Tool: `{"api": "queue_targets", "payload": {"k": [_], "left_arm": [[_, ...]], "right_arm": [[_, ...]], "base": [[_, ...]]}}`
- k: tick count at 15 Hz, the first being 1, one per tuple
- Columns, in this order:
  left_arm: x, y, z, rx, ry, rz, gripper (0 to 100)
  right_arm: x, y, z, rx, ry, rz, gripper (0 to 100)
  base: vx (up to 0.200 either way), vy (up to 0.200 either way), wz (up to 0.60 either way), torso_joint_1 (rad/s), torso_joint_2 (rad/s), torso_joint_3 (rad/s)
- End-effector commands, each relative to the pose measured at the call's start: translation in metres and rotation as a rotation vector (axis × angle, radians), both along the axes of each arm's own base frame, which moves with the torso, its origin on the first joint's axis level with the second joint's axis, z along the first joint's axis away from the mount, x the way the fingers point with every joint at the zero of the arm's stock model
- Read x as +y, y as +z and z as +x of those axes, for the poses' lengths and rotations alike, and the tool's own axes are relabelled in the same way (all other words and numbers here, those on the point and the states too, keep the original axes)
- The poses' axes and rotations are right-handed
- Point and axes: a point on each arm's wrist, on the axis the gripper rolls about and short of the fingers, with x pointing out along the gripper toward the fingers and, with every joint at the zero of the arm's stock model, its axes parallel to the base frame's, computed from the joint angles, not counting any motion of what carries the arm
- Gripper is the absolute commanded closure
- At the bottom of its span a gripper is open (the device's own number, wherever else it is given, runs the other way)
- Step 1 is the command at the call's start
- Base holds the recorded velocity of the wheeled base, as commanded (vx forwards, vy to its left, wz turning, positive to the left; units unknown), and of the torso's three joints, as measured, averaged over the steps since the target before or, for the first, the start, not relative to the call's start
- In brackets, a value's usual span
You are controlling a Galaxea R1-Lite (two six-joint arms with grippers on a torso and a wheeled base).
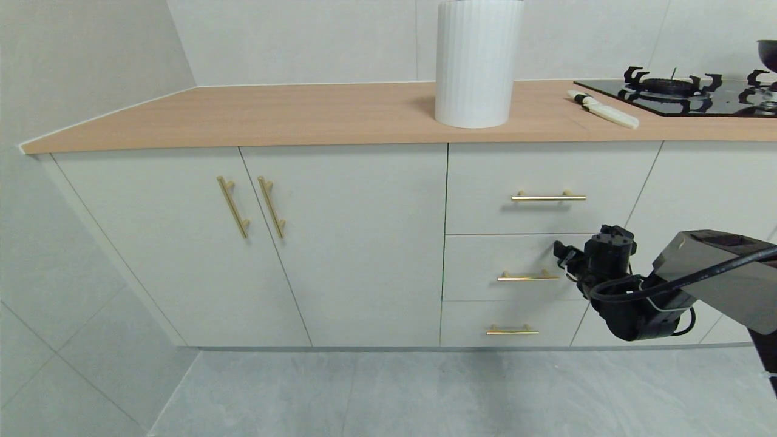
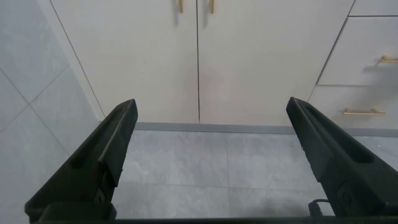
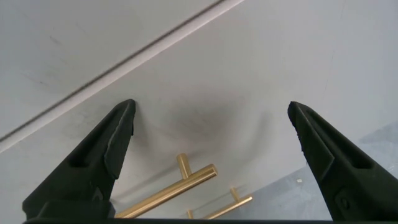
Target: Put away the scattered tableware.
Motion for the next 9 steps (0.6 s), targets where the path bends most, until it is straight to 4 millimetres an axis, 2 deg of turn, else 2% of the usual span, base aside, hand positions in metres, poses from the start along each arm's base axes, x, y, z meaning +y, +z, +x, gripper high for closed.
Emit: {"api": "queue_targets", "payload": {"k": [1,9], "left_arm": [[0.0,0.0,0.0,0.0,-0.001,0.0,0],[0.0,-0.0001,0.0,0.001,-0.001,0.0,0]], "right_arm": [[0.0004,-0.0002,0.0003,-0.002,0.001,0.0,0],[0.0009,0.0034,0.0043,0.002,0.007,0.001,0]], "base": [[0.0,0.0,0.0,0.0,0.0,0.0],[0.0,0.0,0.0,0.0,0.0,0.0]]}}
